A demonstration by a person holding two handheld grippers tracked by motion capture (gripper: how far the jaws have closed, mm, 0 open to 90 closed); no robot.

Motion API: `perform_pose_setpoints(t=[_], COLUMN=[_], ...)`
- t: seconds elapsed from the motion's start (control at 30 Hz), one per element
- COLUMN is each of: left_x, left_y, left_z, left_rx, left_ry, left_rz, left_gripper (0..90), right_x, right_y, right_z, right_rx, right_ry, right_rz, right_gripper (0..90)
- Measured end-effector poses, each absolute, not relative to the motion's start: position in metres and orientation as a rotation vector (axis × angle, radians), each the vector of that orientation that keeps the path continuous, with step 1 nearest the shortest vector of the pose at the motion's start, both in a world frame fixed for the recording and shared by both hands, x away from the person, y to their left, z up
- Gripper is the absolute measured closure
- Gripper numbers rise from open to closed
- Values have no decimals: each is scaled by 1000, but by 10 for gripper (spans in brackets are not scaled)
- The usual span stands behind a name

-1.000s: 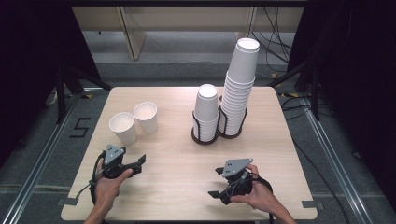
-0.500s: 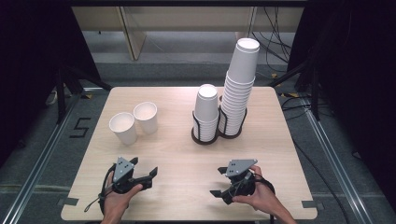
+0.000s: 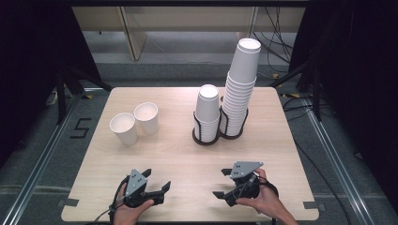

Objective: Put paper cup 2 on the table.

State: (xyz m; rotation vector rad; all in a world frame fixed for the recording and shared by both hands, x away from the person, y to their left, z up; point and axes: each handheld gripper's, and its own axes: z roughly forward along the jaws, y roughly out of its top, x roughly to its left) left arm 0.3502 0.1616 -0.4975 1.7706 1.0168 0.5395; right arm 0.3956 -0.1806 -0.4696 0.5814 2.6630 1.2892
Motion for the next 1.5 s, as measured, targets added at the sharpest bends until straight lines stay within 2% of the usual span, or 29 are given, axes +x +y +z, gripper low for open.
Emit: perform_pose_setpoints(t=[0.43, 0.67, 0.9, 1.5], left_x=[324, 315, 315, 320], left_y=[136, 126, 119, 120], left_z=[-492, -489, -494, -495], left_rx=[1806, 1896, 1959, 1973], left_ry=[901, 733, 714, 706], left_rz=[565, 667, 604, 614], left_gripper=[148, 148, 148, 148], right_x=[385, 380, 379, 380], right_y=[-184, -182, -181, -180], right_z=[-474, -480, -482, -484], right_rx=[565, 539, 546, 551], right_ry=[2663, 2691, 2705, 2706], right_rz=[1303, 1277, 1262, 1251], right_gripper=[177, 174, 172, 169])
